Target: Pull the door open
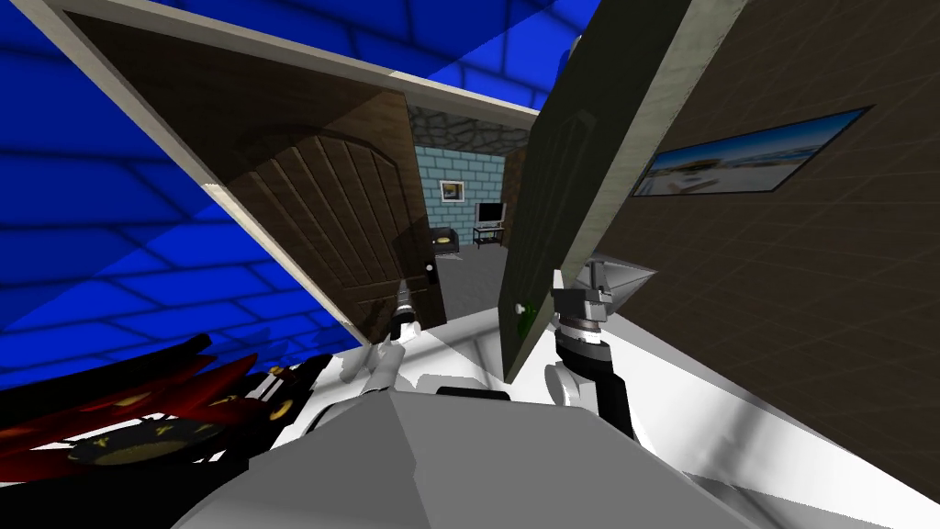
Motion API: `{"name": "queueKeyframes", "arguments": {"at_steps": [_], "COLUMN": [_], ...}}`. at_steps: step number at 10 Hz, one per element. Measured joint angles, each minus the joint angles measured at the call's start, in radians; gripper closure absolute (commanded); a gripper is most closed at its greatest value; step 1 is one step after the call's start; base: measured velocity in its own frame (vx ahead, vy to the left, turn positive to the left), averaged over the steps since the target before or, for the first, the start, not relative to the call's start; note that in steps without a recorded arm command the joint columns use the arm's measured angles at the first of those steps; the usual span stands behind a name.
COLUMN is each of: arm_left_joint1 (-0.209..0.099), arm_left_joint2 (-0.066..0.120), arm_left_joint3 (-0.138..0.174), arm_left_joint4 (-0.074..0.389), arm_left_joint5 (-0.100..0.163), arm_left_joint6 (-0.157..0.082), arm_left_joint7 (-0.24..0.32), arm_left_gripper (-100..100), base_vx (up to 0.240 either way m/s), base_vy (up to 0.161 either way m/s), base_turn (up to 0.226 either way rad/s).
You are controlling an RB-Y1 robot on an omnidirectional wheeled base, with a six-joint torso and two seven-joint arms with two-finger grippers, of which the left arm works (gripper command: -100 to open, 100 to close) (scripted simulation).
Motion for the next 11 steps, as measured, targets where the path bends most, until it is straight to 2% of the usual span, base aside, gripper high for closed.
{"name": "queueKeyframes", "arguments": {"at_steps": [2,3,6,8,11], "arm_left_joint1": [-0.03,-0.051,-0.113,-0.135,-0.173], "arm_left_joint2": [-0.004,0.0,-0.007,-0.004,-0.01], "arm_left_joint3": [0.014,0.02,0.046,0.055,0.072], "arm_left_joint4": [0.042,0.076,0.176,0.219,0.278], "arm_left_joint5": [0.012,0.019,0.042,0.051,0.066], "arm_left_joint6": [0.001,-0.003,-0.013,-0.014,-0.017], "arm_left_joint7": [-0.014,-0.017,-0.038,-0.043,-0.057], "arm_left_gripper": [-100,-100,-100,-100,-100], "base_vx": [0.046,0.064,0.069,0.044,0.041], "base_vy": [0.028,0.042,0.057,0.037,0.037], "base_turn": [-0.051,-0.107,-0.085,-0.064,-0.062]}}
